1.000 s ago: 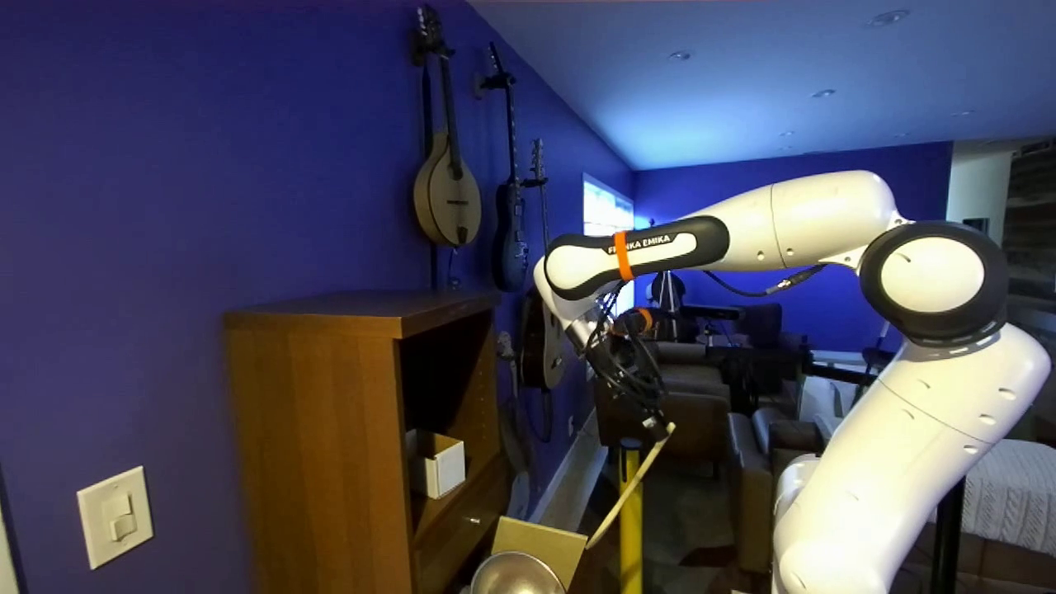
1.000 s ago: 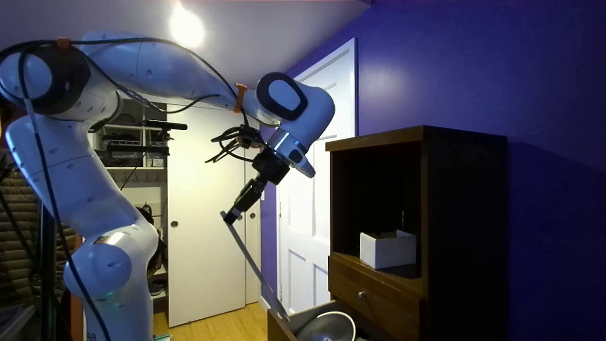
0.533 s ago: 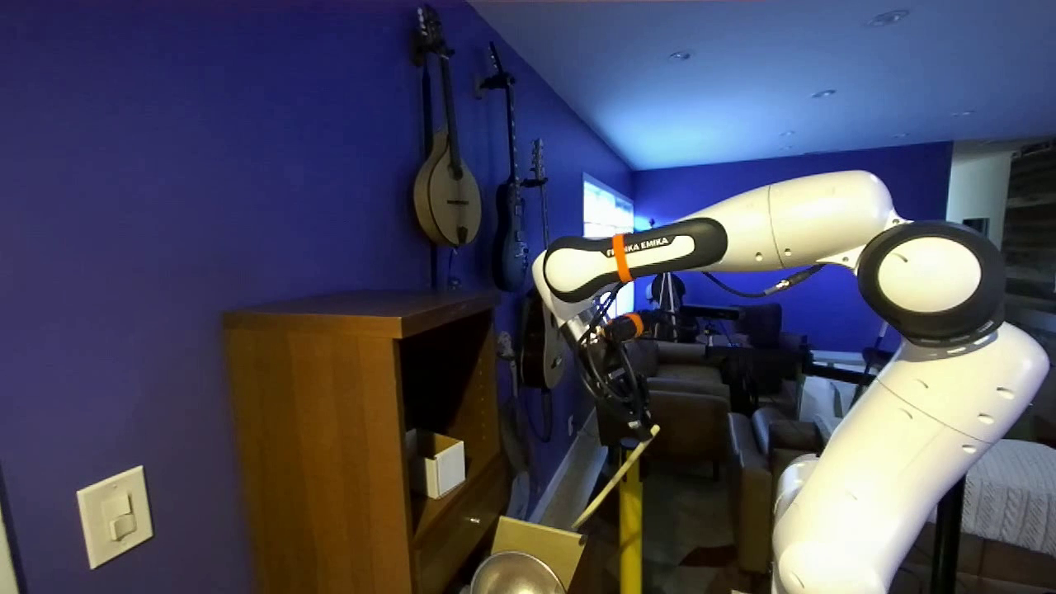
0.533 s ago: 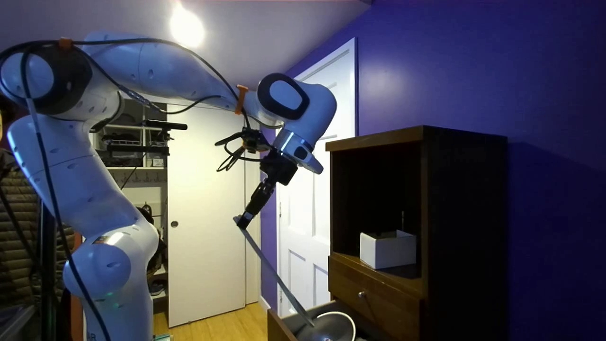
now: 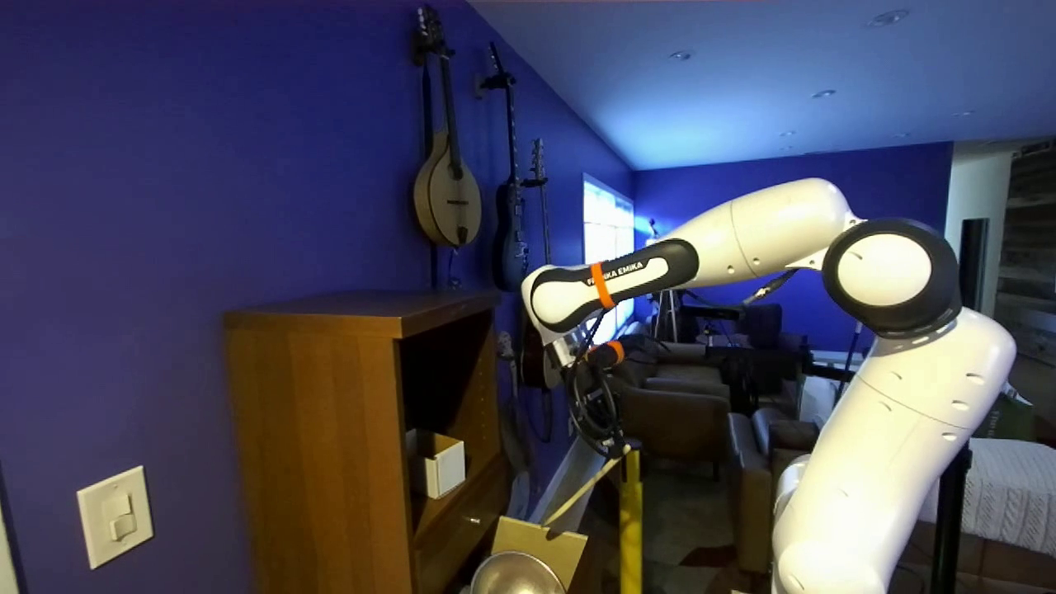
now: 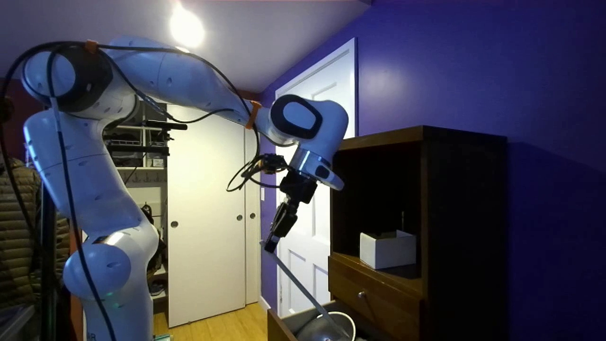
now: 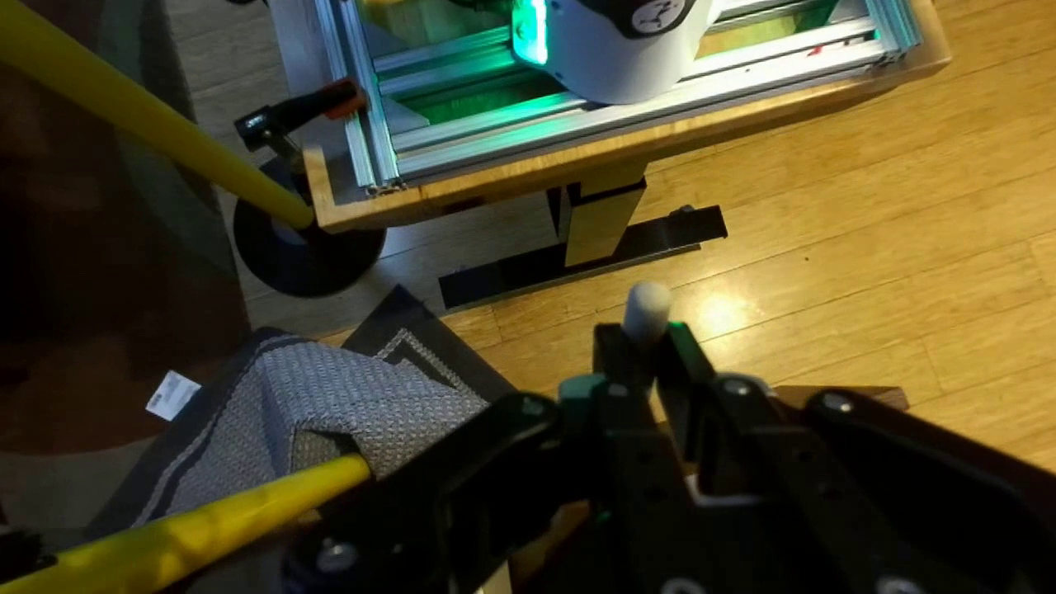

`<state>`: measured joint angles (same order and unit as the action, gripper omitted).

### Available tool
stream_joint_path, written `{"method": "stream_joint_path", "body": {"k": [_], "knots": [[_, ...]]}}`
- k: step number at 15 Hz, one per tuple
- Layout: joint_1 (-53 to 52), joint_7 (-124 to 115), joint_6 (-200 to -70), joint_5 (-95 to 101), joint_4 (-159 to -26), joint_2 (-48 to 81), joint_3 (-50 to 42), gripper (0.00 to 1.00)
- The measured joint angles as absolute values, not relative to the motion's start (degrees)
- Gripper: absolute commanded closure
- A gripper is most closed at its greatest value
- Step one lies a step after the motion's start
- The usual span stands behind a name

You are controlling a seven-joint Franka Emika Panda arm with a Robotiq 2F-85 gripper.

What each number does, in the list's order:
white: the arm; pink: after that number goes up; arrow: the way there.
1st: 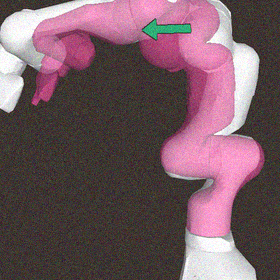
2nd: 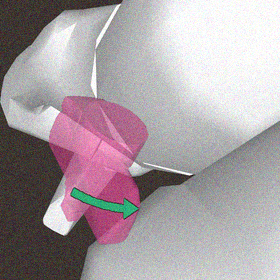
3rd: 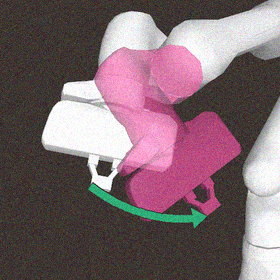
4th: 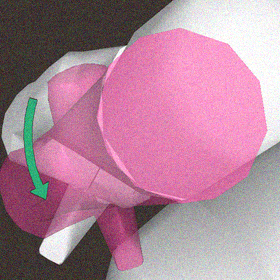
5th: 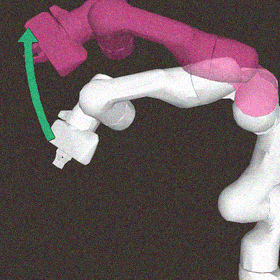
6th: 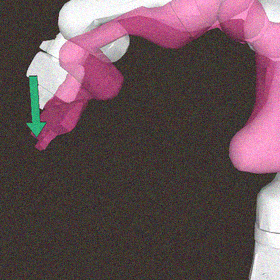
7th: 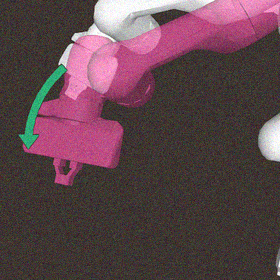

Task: Put the wooden spatula in the open drawer

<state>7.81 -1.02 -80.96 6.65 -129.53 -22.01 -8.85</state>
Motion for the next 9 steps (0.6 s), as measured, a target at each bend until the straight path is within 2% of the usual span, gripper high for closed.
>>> {"method": "stream_joint_path", "body": {"k": [8, 9], "knots": [[8.4, 0.62, -89.7, 7.18, -131.86, -15.2, -10.54, 0.97], [8.39, 0.86, -90.07, 7.18, -131.87, -14.43, -10.54, 0.85]]}}
